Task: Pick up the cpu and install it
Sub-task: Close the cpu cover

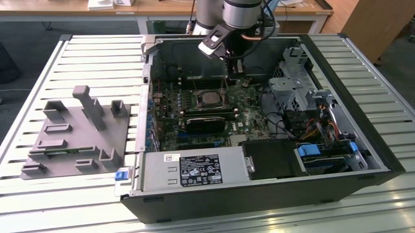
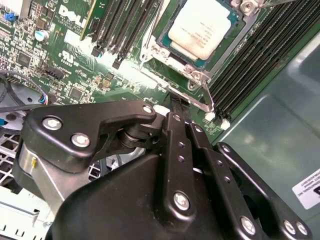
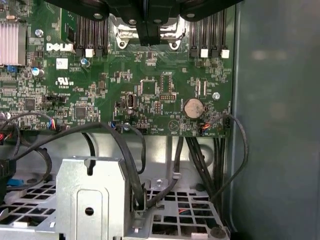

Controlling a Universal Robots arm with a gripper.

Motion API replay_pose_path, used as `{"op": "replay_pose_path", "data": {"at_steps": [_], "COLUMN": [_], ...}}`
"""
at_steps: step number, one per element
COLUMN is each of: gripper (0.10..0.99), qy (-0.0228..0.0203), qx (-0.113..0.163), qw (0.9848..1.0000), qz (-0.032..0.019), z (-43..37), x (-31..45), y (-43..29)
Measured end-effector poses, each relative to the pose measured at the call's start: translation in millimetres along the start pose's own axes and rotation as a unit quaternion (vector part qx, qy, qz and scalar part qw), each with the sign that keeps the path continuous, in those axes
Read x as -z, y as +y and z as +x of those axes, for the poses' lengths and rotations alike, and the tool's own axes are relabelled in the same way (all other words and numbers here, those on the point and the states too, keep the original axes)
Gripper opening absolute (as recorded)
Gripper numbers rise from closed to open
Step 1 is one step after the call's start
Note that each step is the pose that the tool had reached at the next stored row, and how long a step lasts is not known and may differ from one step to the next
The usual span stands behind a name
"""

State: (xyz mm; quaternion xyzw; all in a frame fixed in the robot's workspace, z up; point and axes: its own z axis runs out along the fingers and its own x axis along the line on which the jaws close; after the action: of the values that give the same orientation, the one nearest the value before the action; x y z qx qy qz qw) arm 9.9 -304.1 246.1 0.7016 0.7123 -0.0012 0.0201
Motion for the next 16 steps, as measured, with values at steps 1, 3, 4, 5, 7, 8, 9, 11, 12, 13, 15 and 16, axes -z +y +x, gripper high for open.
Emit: {"op": "replay_pose_path", "data": {"at_steps": [1,3,4,5,7,8,9,11,12,13,15,16], "gripper": [0.106,0.106,0.106,0.106,0.106,0.106,0.106,0.106,0.106,0.106,0.106,0.106], "qy": [0.0000,0.0000,0.0000,0.0000,0.0000,0.0000,0.0001,0.0001,0.0000,0.0001,0.0001,0.0001], "qx": [0.000,0.000,0.000,0.000,0.000,0.000,0.000,0.000,0.000,0.000,0.000,0.000], "qw": [1.0000,1.0000,1.0000,1.0000,1.0000,1.0000,1.0000,1.0000,1.0000,1.0000,1.0000,1.0000], "qz": [0.0000,0.0000,0.0000,0.0000,0.0000,0.0000,0.0000,0.0000,0.0000,0.0000,0.0000,0.0000], "z": [0.0,0.0,0.1,0.1,0.1,0.1,0.2,0.2,0.2,0.2,0.3,0.3], "x": [0.0,0.0,0.0,0.0,-0.1,-0.2,-0.3,-0.6,-0.6,-0.7,-1.0,-1.1], "y": [-1.0,-2.6,-3.3,-4.0,-5.6,-6.3,-7.3,-9.4,-10.7,-12.2,-15.3,-16.4]}}
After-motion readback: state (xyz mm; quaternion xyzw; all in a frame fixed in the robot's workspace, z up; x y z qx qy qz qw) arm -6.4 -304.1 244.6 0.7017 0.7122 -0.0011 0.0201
